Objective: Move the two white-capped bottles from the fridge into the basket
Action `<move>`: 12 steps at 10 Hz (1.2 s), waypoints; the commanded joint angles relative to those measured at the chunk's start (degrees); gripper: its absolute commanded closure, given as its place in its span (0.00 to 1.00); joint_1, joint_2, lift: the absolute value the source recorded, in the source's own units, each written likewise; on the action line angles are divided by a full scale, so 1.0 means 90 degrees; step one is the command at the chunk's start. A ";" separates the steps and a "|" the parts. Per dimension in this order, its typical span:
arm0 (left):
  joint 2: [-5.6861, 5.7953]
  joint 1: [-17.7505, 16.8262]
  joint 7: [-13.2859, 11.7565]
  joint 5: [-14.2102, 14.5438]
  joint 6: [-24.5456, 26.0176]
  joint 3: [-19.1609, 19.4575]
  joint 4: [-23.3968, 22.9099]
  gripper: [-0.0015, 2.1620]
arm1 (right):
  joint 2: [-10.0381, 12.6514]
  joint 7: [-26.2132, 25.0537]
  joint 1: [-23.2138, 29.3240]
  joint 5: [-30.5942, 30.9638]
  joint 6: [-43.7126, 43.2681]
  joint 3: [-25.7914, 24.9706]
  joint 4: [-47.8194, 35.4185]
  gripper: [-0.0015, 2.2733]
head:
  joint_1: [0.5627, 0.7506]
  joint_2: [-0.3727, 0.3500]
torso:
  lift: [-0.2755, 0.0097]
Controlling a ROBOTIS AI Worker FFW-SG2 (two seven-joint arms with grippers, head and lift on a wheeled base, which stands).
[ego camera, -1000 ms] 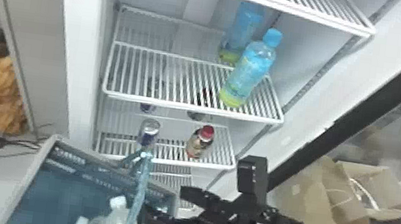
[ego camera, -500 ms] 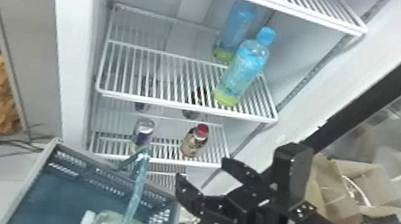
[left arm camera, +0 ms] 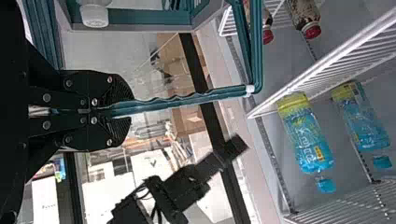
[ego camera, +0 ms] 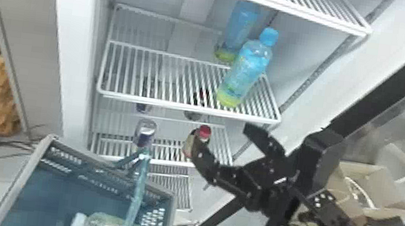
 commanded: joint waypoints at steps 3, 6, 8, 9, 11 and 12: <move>0.0000 0.0001 -0.0002 0.0027 -0.0016 -0.0012 0.0000 0.55 | 0.0138 -0.0776 0.0258 -0.0302 -0.2601 0.0299 0.0296 0.00 | 0.70 0.03 | 0.97; 0.0029 0.0001 -0.0002 0.0039 -0.0016 -0.0063 0.0000 0.55 | 0.0265 -0.1147 0.0367 -0.0188 -0.3445 0.0426 0.0702 0.00 | 0.70 0.03 | 0.97; 0.0029 0.0017 -0.0002 0.0027 -0.0016 -0.0063 0.0000 0.55 | 0.0373 -0.1255 0.0617 -0.0099 -0.3461 0.0375 0.0671 0.00 | 0.70 0.03 | 0.97; 0.0029 0.0032 -0.0002 0.0001 -0.0016 -0.0063 0.0000 0.55 | 0.0441 -0.1264 0.0648 -0.0124 -0.3570 0.0260 0.0811 0.00 | 0.70 0.03 | 0.97; 0.0049 0.0001 -0.0002 -0.0012 -0.0016 -0.0089 0.0000 0.55 | 0.0509 -0.1255 0.0679 -0.0201 -0.3898 0.0172 0.1108 0.00 | 0.70 0.03 | 0.97; 0.0049 0.0001 -0.0002 -0.0012 -0.0016 -0.0101 0.0000 0.55 | 0.0539 -0.1264 0.0695 -0.0251 -0.4007 0.0146 0.1171 0.00 | 0.70 0.03 | 0.97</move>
